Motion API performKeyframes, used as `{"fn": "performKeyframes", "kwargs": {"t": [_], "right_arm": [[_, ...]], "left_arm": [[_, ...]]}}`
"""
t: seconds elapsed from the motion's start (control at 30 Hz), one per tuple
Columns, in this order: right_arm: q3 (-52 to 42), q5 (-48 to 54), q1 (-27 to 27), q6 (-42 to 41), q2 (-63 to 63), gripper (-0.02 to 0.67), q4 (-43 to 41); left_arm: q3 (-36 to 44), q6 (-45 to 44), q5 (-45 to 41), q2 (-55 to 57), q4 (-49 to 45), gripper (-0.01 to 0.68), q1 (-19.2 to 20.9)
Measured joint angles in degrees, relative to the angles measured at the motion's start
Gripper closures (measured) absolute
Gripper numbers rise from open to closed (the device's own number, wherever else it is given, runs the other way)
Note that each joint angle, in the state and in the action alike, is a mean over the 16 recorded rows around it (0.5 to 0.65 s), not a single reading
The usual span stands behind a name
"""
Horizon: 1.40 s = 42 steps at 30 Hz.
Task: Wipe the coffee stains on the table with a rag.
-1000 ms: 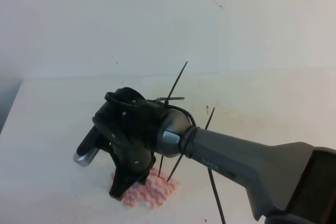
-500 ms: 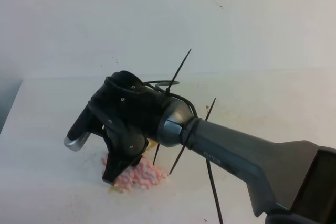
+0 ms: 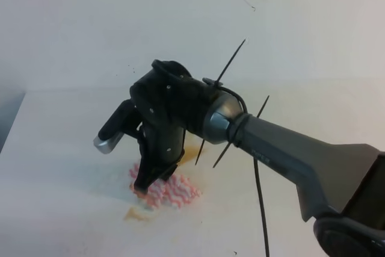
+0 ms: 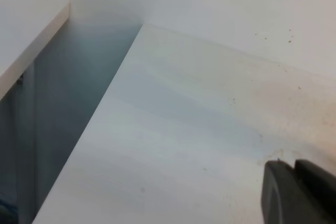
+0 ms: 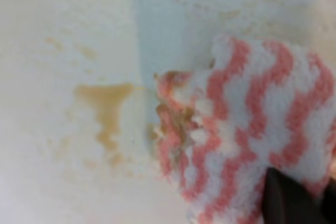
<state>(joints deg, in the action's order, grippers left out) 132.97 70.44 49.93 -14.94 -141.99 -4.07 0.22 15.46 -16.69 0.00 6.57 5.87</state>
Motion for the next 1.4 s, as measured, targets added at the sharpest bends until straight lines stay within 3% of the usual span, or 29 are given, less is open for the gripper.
{"fn": "performKeyframes", "kwargs": {"t": [0.57,1.07,1.23,1.4], "right_arm": [[5.5,0.1,-1.9,-6.4,-5.7,0.624,8.4],[7.8,-2.4,-2.5,-6.0,-8.4,0.622,8.4],[7.9,-4.0,-4.0,-5.0,-8.6,0.591,7.4],[7.9,-5.0,-5.8,-4.1,-8.7,0.516,6.2]], "left_arm": [[0.7,0.0,0.0,0.0,0.0,0.673,0.0],[1.5,0.0,0.0,0.0,0.0,0.673,0.0],[1.5,0.0,0.0,0.0,0.0,0.673,0.0],[1.5,0.0,0.0,0.0,0.0,0.673,0.0]]}}
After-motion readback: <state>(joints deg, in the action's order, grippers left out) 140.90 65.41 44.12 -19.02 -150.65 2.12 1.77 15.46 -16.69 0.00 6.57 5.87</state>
